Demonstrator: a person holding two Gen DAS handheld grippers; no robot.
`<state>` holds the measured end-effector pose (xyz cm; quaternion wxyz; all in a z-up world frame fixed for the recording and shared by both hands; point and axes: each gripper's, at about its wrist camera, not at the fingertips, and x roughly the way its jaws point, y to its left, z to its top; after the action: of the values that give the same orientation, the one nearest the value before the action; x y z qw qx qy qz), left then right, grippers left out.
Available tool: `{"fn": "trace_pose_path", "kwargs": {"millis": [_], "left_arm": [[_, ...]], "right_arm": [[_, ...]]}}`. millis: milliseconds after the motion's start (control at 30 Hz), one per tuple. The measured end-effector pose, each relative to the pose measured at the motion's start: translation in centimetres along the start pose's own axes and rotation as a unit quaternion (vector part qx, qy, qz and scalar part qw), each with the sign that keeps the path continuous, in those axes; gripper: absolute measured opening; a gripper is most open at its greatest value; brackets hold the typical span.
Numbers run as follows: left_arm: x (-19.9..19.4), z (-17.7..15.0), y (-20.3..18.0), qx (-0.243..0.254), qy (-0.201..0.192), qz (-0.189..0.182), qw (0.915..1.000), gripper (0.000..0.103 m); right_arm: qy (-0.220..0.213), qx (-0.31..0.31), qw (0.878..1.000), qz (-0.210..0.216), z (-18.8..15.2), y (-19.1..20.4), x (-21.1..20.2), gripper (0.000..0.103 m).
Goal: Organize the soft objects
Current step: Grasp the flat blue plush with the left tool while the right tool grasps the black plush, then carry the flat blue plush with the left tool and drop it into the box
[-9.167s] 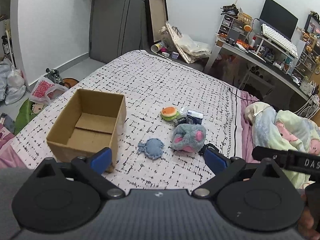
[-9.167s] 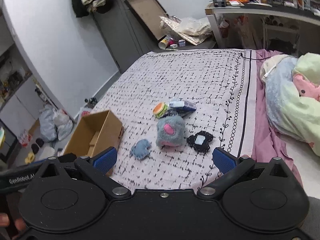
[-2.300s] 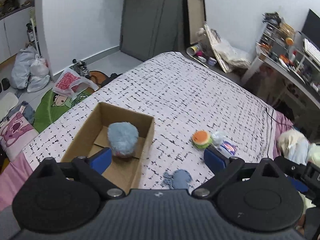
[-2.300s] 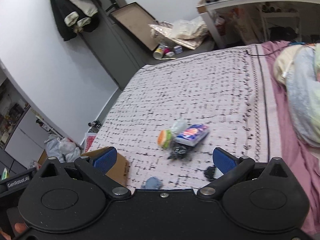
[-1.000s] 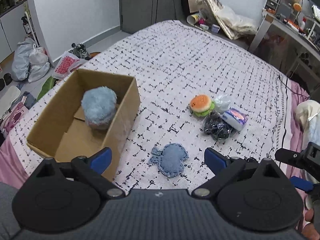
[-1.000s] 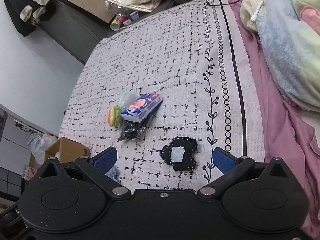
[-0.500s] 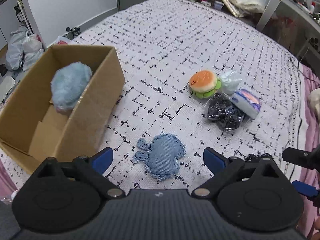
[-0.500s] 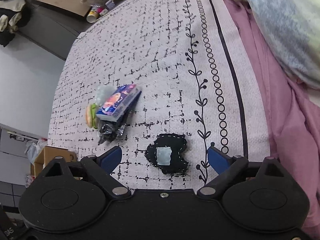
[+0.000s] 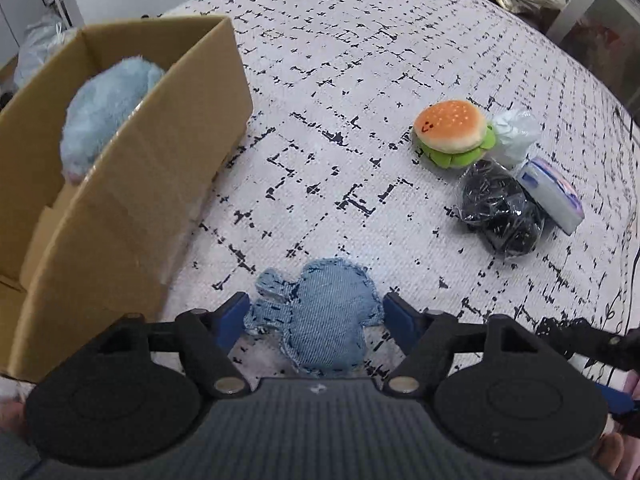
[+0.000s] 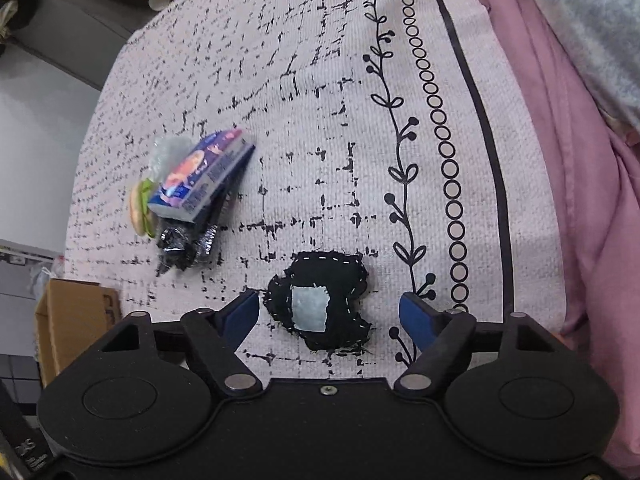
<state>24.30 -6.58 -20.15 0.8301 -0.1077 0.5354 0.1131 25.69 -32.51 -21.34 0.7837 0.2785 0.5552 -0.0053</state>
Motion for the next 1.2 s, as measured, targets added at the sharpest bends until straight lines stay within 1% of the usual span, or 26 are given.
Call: {"fn": "trace_pose_path", "kwargs": {"millis": [33,67,133,167,200,233,267,400,567,767,933,1200], "left_arm": [[-0.1,0.0,0.0,0.002,-0.005,-0.002,1.0,0.063],[-0.2,-0.1,-0.1,0.005,-0.01,-0.006,0.9999,0.058],[-0.4,0.1,-0.2,0.002,-0.012,-0.012,0.9999,0.037],[-0.6,0.2,-0.2,-0.002,-0.011,-0.014,0.9998,0.034],[-0.7,0.3,-0.1,-0.006,-0.01,-0.017,0.9998,0.027],[-0.9,0.4,-0.1,-0.008,-0.01,-0.022,0.9997,0.023],[-1.1,0.5,0.0,-0.009,-0.01,-0.027,0.9995,0.023],[-2.5,0.5,0.5,-0.014,-0.028,-0.036,0.9989,0.021],[-4.4,0.3,1.0,-0.014,-0.044,-0.048,0.9978,0.021],[-6.4,0.3,1.4,-0.009,-0.054,-0.058,0.9968,0.021],[-8.3,0.6,1.8,-0.006,-0.068,-0.066,0.9954,0.021],[-11.3,1.4,3.2,-0.006,-0.101,-0.079,0.9917,0.021]], "right_arm": [[0.0,-0.004,1.0,-0.006,0.0,0.2,0.2,0.076],[-0.001,-0.008,1.0,-0.011,0.0,0.3,0.3,0.076],[-0.005,-0.016,1.0,-0.02,-0.1,0.6,0.5,0.073],[-0.008,-0.021,0.999,-0.026,-0.1,0.8,0.6,0.068],[-0.013,-0.027,0.999,-0.034,-0.2,1.0,0.6,0.06],[-0.017,-0.033,0.998,-0.043,-0.2,1.2,0.6,0.057],[-0.021,-0.039,0.998,-0.048,-0.2,1.3,0.6,0.048],[-0.034,-0.046,0.997,-0.047,-0.5,1.5,0.1,0.036],[-0.048,-0.052,0.997,-0.037,-0.8,1.7,-1.0,0.035],[-0.066,-0.05,0.996,-0.027,-0.8,1.7,-2.4,0.035],[-0.081,-0.044,0.996,0.005,-0.7,1.7,-3.5,0.035],[-0.108,-0.069,0.991,0.042,-1.2,3.5,-5.2,0.035]]}}
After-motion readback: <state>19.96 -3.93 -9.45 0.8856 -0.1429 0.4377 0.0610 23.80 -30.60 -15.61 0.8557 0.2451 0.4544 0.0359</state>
